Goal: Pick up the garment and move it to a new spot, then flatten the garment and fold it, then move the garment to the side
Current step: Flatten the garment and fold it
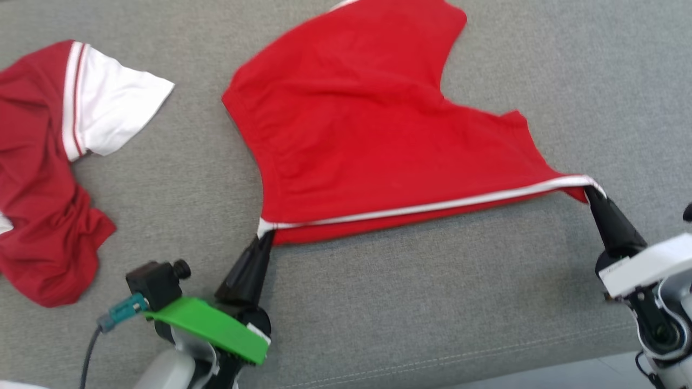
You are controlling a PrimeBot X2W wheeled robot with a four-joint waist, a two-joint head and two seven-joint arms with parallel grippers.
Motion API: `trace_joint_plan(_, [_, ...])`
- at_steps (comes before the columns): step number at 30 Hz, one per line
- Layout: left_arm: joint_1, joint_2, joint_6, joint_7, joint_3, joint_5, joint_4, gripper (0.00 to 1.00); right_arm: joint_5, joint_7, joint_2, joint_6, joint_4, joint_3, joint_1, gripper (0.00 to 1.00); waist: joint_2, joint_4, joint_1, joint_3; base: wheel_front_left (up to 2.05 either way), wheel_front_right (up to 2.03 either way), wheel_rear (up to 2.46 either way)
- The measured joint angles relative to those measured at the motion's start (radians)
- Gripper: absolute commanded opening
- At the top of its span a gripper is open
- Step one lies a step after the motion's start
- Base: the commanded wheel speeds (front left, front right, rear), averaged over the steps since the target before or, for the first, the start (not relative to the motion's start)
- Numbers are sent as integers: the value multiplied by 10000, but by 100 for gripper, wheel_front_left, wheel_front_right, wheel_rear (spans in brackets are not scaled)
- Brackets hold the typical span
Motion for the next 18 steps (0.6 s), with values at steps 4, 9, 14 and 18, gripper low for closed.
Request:
trace_joint_plan(4, [970,-245,-19,-136,-113,-81,-125,0,2,-238,-42,61,-61,-35,952,0,0,294,0,-604,0,0,0])
trace_joint_plan(9, [1424,-247,-98,-140,-125,-82,-230,0,-29,-242,-240,82,-182,40,1599,0,0,633,0,-937,0,0,0])
trace_joint_plan(14, [1919,-240,-142,-224,-107,-153,-253,0,-29,-238,-385,86,-483,192,2231,0,0,998,0,-1260,0,0,0])
trace_joint_plan(18, [2333,-221,-186,-228,-105,-297,-345,0,-31,-178,-612,90,-849,282,2502,0,0,1134,0,-1486,0,0,0])
